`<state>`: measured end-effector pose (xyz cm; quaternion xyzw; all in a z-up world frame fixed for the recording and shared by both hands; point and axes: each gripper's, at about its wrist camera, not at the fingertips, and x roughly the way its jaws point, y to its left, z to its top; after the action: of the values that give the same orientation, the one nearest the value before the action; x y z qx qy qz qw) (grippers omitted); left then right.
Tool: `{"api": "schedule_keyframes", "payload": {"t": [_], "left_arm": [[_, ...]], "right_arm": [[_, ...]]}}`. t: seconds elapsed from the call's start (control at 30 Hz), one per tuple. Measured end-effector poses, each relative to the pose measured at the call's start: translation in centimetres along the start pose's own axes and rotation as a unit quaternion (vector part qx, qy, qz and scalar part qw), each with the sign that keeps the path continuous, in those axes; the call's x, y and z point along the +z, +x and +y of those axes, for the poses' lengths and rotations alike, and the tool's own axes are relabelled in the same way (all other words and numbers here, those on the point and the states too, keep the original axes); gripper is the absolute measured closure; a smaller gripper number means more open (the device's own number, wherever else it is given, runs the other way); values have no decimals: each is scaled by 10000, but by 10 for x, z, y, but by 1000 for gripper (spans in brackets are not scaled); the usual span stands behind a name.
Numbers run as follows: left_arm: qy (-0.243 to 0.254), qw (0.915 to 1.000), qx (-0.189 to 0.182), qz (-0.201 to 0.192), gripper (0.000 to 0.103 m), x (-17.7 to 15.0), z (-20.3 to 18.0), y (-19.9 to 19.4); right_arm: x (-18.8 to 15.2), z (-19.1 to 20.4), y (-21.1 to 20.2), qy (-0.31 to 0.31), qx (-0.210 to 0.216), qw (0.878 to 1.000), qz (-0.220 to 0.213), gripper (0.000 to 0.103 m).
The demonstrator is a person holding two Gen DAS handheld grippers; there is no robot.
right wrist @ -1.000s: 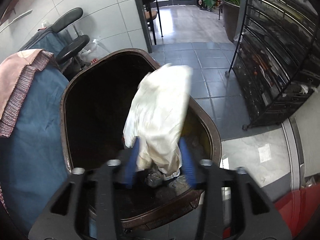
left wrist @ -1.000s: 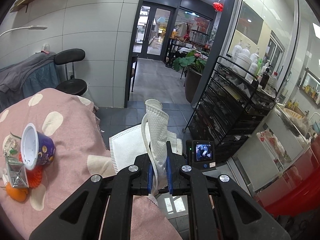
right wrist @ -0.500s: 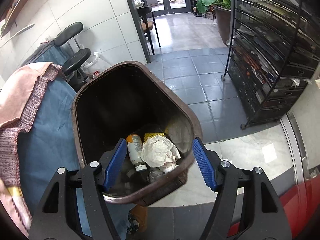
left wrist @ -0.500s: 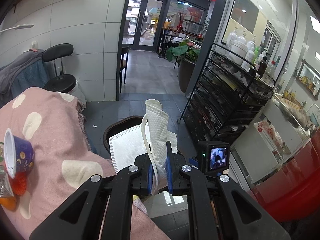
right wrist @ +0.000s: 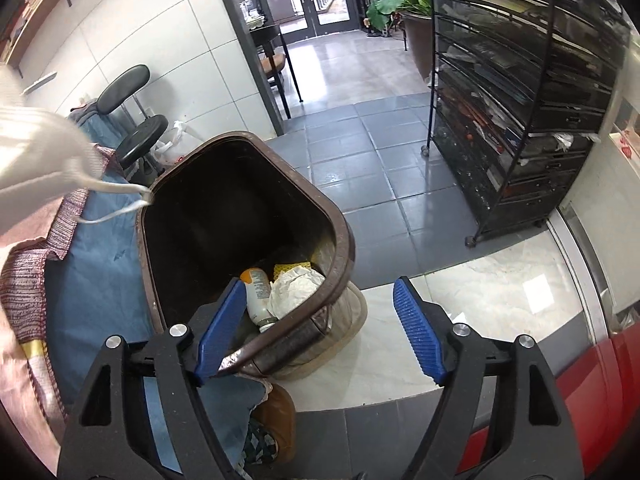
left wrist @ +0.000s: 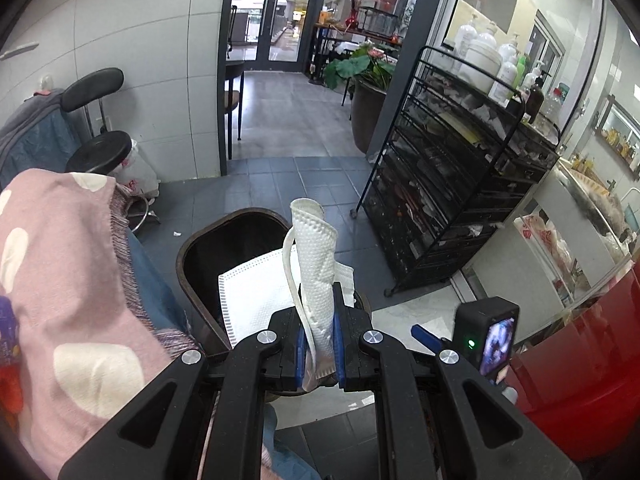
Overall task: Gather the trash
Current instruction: 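Open the right tool to drop the paper while the left tool drops the mask into the bin, then return both tools to the bed and reach toward the milk carton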
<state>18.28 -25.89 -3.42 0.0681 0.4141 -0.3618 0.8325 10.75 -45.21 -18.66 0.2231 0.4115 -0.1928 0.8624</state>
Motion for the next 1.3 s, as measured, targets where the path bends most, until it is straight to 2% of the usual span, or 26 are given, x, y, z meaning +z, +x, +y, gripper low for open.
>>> {"api": "schedule_keyframes", "payload": {"t": [0.23, 0.43, 0.57, 0.63, 0.7, 0.73, 0.77, 0.8, 0.97, 1.13, 1.3], "left_arm": [[80, 9996, 115, 228, 92, 7, -7, 34], [-61, 9980, 115, 620, 92, 8, -4, 70], [-45, 9969, 253, 748, 92, 6, -2, 84], [-113, 9967, 277, 753, 83, 4, 2, 87], [-155, 9965, 313, 763, 62, 4, 5, 88], [-141, 9963, 375, 761, 57, 4, 5, 89], [-122, 9959, 440, 779, 45, 4, 6, 90], [-122, 9955, 469, 809, 39, 4, 6, 91], [-154, 9957, 501, 762, 25, 3, 9, 88], [-157, 9968, 532, 580, 17, 6, 7, 75], [-40, 9981, 549, 289, 13, 6, 1, 45]], "right_arm": [[-6, -10, -4, 82, -20, 9999, 59, 27], [-11, -15, -3, 128, -70, 9998, 94, 27], [-12, -19, -2, 179, -116, 9997, 127, 27], [-12, -21, -1, 212, -123, 9996, 149, 27], [-12, -21, -1, 241, -128, 9995, 153, 27], [-12, -21, -1, 253, -122, 9995, 153, 27], [-12, -21, -1, 264, -118, 9995, 147, 27], [-11, -21, -2, 273, -111, 9995, 138, 27], [-10, -18, -7, 282, -37, 9996, 91, 24], [-7, -17, -16, 299, 31, 9995, 5, 21], [-3, -11, -29, 263, 219, 9993, -166, 21]]}}
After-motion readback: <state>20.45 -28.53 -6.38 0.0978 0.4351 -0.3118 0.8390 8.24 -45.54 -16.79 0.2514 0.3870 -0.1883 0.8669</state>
